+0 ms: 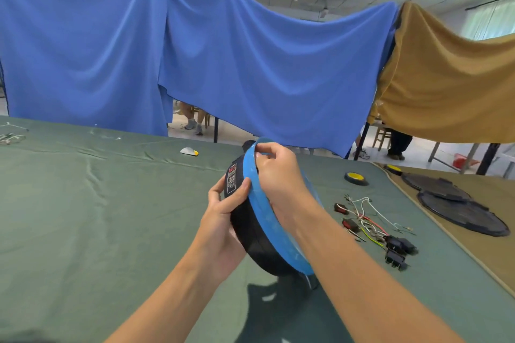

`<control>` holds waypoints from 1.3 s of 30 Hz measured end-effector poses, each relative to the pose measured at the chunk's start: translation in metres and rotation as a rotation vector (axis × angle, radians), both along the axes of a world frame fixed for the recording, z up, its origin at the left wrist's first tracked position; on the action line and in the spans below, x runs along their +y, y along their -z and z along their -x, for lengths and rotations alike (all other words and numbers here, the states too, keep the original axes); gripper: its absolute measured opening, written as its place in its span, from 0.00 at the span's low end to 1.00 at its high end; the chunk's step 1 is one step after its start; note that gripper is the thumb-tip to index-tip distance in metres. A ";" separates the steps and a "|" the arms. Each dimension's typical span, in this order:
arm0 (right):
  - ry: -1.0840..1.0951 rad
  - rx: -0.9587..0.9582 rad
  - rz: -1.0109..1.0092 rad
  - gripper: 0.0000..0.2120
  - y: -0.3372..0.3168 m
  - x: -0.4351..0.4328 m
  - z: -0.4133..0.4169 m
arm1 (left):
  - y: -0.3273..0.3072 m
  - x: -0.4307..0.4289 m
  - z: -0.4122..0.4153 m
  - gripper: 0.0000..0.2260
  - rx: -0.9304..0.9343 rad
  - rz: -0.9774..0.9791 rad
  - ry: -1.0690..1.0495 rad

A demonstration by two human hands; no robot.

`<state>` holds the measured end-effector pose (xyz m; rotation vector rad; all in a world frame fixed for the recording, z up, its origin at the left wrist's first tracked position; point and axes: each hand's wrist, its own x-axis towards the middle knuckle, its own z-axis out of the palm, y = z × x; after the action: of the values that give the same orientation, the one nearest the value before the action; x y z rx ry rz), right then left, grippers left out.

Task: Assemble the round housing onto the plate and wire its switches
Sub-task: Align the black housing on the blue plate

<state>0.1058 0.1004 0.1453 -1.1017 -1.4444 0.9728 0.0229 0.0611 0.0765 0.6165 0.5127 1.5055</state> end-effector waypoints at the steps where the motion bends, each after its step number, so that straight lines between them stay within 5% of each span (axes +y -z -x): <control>1: 0.003 -0.010 0.003 0.09 0.002 0.002 0.004 | 0.002 0.000 0.005 0.30 -0.002 0.010 0.007; 6: -0.035 -0.158 0.038 0.09 0.016 0.007 0.022 | 0.019 0.005 0.034 0.25 0.040 0.119 0.015; 11: -0.108 -0.254 0.097 0.09 0.030 0.008 0.030 | 0.027 0.007 0.063 0.09 0.174 0.253 -0.031; 16: -0.195 -0.189 0.234 0.08 0.046 0.009 0.037 | 0.035 0.010 0.073 0.32 0.357 0.337 0.048; 22: -0.269 -0.176 0.299 0.09 0.059 0.016 0.035 | 0.048 0.013 0.075 0.24 0.314 0.407 0.056; 28: -0.297 -0.220 0.219 0.04 0.051 0.037 0.023 | 0.051 0.018 0.083 0.31 0.248 0.454 0.117; 33: -0.225 -0.561 -0.030 0.03 0.054 0.047 0.027 | 0.057 0.019 0.086 0.32 0.179 0.423 0.137; 39: -0.211 -0.634 -0.264 0.03 0.058 0.052 0.038 | 0.060 0.017 0.088 0.32 0.139 0.391 0.148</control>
<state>0.0676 0.1522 0.0872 -1.1239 -2.1684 0.5598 -0.0650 0.0784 0.0166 0.4419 0.8267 1.1856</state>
